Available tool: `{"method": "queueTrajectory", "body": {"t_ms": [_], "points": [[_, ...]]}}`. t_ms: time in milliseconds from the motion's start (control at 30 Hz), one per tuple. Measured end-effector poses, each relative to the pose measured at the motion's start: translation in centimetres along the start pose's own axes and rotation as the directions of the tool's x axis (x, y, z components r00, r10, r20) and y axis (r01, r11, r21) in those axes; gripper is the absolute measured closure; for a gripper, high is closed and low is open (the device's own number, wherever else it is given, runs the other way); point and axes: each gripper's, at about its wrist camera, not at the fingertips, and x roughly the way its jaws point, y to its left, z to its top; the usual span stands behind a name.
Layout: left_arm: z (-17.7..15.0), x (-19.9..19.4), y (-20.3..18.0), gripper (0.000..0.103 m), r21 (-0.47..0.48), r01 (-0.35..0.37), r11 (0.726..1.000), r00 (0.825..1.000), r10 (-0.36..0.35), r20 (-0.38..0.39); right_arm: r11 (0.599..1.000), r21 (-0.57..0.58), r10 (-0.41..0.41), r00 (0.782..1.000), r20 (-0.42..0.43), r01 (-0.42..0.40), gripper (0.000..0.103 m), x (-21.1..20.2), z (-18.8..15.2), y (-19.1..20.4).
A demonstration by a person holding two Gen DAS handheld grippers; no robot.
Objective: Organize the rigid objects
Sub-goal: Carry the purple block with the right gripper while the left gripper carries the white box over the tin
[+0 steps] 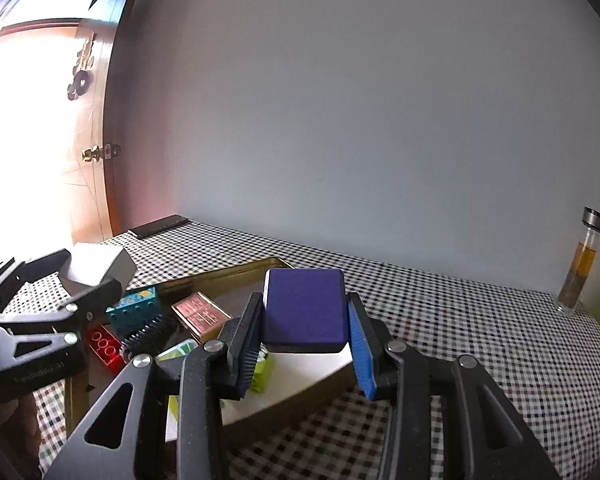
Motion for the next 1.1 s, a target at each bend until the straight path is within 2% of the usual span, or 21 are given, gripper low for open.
{"method": "queueTrajectory", "body": {"t_ms": [333, 533, 1100], "points": [[-0.7, 0.0, 0.3, 0.022, 0.002, 0.022, 1.000, 0.999, -0.022, -0.046, 0.999, -0.014, 0.035, 0.998, -0.044, -0.035, 0.060, 2.4, 0.8, 1.8], [-1.0, -0.1, 0.7, 0.022, 0.014, -0.003, 1.000, 0.999, 0.004, -0.053, 0.999, -0.011, 0.042, 0.998, -0.056, -0.042, 0.060, 3.4, 0.9, 2.1], [-0.7, 2.2, -0.8, 0.022, 0.066, -0.001, 0.998, 0.995, 0.007, -0.101, 1.000, 0.001, 0.025, 0.989, -0.143, -0.025, 0.060, 7.1, 0.3, 1.5]]}}
